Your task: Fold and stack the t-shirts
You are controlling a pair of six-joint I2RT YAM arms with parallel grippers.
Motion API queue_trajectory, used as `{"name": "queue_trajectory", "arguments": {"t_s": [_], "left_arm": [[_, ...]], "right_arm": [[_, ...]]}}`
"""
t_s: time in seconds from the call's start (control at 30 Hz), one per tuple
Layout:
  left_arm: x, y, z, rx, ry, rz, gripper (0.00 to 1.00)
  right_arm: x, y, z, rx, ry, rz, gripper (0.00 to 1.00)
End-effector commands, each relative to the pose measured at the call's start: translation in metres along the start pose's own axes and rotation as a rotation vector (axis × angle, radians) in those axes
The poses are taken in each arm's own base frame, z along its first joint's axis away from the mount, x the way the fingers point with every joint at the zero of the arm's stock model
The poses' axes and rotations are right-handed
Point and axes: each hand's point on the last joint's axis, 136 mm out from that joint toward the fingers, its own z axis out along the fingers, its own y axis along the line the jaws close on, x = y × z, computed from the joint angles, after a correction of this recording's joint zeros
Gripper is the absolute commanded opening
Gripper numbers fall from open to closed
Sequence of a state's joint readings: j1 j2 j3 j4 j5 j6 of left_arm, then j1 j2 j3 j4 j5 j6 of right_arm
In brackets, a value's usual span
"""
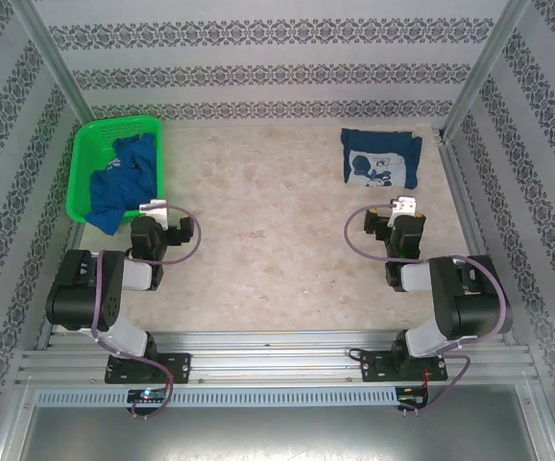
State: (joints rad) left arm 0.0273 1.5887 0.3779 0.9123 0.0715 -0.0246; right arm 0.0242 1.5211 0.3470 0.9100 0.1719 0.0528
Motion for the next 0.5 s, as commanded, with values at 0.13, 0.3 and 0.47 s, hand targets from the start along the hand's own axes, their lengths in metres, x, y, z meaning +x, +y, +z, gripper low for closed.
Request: {"name": "queue_trajectory", "arguments": {"t_s": [0.13,0.3,0.47], "left_arm": [[-0.0100,-0.0051,0.0023,0.020,-0.021,0.030,1.00],[-0.0107,-0.0052,0.0022,0.021,-0.023,0.030,1.00],[-0.0103,-0.0052,0.0023,0.021,-0.021,0.028,1.00]], "right_arm": [[-0.0173,0.0036,0.0004,-0.003,-0.052,0.009,0.98],[-0.0173,0.0036,0.0008,-0.002,-0.052,0.009,0.98],[-0.0174,0.0032,0.0010,-0.001,-0.051,0.010,0.98]]}}
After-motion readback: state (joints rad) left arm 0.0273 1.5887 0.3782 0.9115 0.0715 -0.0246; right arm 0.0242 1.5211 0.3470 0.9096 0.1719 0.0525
